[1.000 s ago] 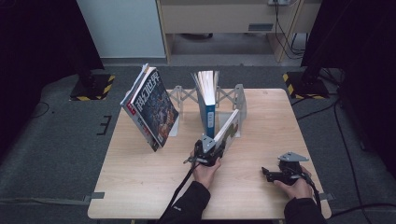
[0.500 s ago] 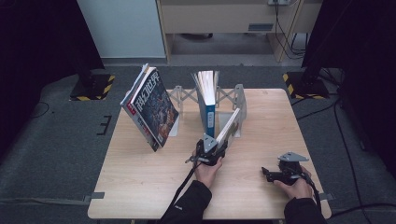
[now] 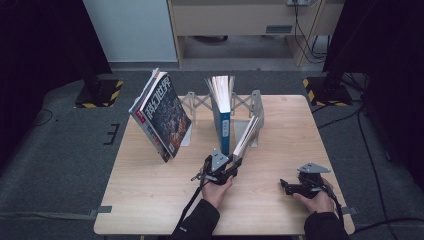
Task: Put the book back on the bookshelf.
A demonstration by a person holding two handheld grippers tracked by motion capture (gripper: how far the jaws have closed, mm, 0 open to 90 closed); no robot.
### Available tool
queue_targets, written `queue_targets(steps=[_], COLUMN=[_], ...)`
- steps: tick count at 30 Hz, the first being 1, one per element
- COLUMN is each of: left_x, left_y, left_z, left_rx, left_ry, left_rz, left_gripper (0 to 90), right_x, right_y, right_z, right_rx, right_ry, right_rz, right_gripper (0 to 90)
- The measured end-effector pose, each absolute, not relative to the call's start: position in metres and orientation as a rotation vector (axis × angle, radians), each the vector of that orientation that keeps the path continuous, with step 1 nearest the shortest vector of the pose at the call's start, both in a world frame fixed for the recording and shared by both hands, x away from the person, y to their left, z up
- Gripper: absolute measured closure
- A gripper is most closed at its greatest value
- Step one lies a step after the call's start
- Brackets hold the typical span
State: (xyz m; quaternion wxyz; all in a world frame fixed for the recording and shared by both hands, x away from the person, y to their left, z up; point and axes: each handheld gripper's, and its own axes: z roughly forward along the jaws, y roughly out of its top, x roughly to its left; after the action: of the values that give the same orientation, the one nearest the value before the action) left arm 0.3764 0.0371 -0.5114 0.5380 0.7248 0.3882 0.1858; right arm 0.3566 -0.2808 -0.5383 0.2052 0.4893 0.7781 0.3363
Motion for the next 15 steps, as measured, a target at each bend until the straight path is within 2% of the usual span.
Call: queue_targets(steps=[15], left_x=[0.388], left_y=[0.015], left_z=[-0.510], left_rx=[1.717], left_ry=[0.935], left_rz=[0.401], left_gripper=[65.6], right_x=[0.357], right_y=[-0.281], right_z=[-0.538], right_rx=[1.361], right_ry=[2.169], right_rz=[0.938], right_gripper=[11.4])
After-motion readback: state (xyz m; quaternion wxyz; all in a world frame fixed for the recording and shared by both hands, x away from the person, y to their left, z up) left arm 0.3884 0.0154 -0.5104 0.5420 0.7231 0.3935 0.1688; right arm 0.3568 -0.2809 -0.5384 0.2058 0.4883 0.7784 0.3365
